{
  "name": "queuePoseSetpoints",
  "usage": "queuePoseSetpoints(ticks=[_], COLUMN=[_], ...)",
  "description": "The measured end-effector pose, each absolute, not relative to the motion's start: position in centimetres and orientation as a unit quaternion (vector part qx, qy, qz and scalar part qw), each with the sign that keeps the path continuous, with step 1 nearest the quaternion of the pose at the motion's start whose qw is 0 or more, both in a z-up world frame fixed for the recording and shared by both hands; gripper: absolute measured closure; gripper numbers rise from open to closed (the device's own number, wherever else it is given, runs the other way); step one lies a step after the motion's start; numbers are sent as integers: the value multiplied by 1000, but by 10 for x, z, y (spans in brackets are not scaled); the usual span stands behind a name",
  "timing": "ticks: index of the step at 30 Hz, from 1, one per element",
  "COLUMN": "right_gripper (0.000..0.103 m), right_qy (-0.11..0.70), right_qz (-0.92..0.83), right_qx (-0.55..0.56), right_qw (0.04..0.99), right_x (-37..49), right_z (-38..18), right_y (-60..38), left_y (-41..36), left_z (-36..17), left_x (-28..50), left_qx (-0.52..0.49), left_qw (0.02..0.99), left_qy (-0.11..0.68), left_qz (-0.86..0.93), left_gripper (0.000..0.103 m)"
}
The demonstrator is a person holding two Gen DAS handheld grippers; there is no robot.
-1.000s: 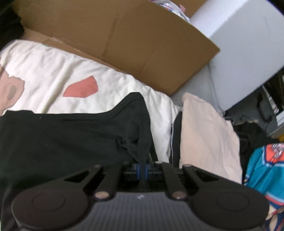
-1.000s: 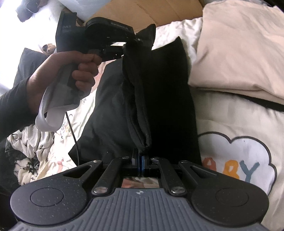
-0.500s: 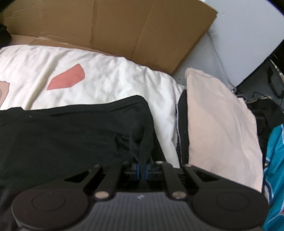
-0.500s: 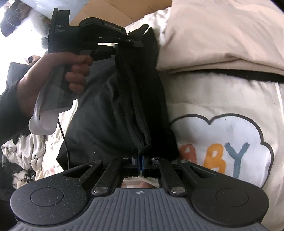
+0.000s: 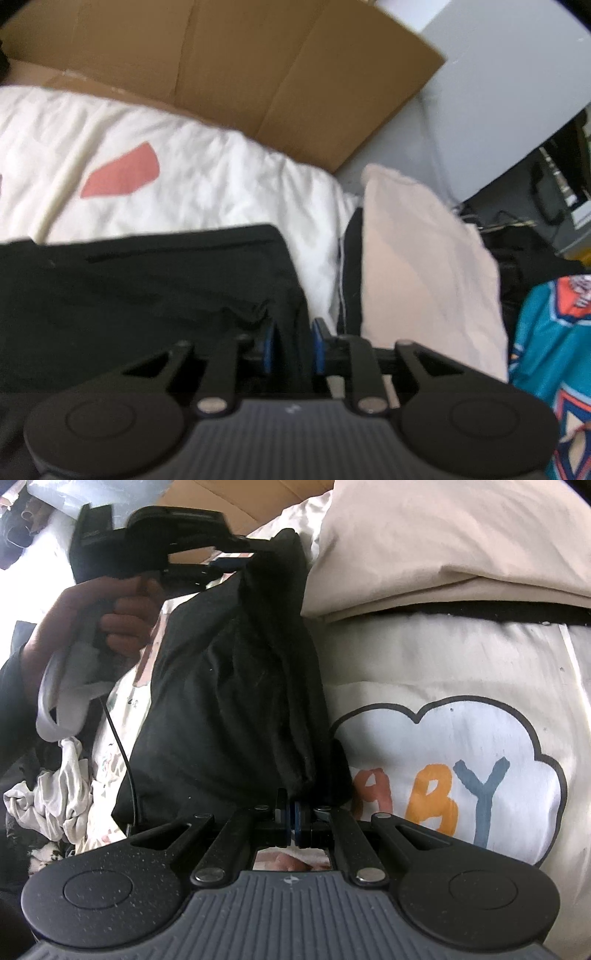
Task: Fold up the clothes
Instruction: 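Carry the black T-shirt edge with both grippers across the shirt body, then lower the folded edge onto the shirt and open both grippers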
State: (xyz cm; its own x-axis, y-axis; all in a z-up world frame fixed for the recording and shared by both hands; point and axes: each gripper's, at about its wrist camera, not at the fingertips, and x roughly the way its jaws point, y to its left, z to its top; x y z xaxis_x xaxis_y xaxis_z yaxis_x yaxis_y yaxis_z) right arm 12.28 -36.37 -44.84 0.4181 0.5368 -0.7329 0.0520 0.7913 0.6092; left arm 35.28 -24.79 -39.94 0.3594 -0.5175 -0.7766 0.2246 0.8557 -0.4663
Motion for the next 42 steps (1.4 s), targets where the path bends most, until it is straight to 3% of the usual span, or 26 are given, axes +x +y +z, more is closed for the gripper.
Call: queuePoseSetpoints(ticks=[12,18,19,21,24,28,30,42], right_gripper=[103,97,94,75,74,77,99,103], right_qy=[519,510,509,505,501,490,488,502], right_qz=[153,146,144,139,136,130,120,103], right_qx=[309,336,343,356,370,381,391,368], right_qw=[782,778,776,774,770,773,771,776], right_x=[116,115,115,115,115,111,109,96], right_z=[-453,-451,-451,-452,-453,-449,-449,-451], right_y=[-384,-393,-394,-398,-403,-411,-416,-421], left_y=[-253,-269,-270,-270,-271,-272,-273,-274], left_z=[-409,-422,-423,-426,-430,-433,-435,-434], left_x=[311,299,299,299,302,306,308,321], left_qx=[-17,32,36,40,35,31,29,14], left_qw=[789,795,796,797,798,798,798,797], left_qy=[526,509,506,503,503,503,503,506], left_qz=[-318,-329,-331,-332,-331,-331,-331,-328], left_gripper=[86,86,86,86,86,86,85,85])
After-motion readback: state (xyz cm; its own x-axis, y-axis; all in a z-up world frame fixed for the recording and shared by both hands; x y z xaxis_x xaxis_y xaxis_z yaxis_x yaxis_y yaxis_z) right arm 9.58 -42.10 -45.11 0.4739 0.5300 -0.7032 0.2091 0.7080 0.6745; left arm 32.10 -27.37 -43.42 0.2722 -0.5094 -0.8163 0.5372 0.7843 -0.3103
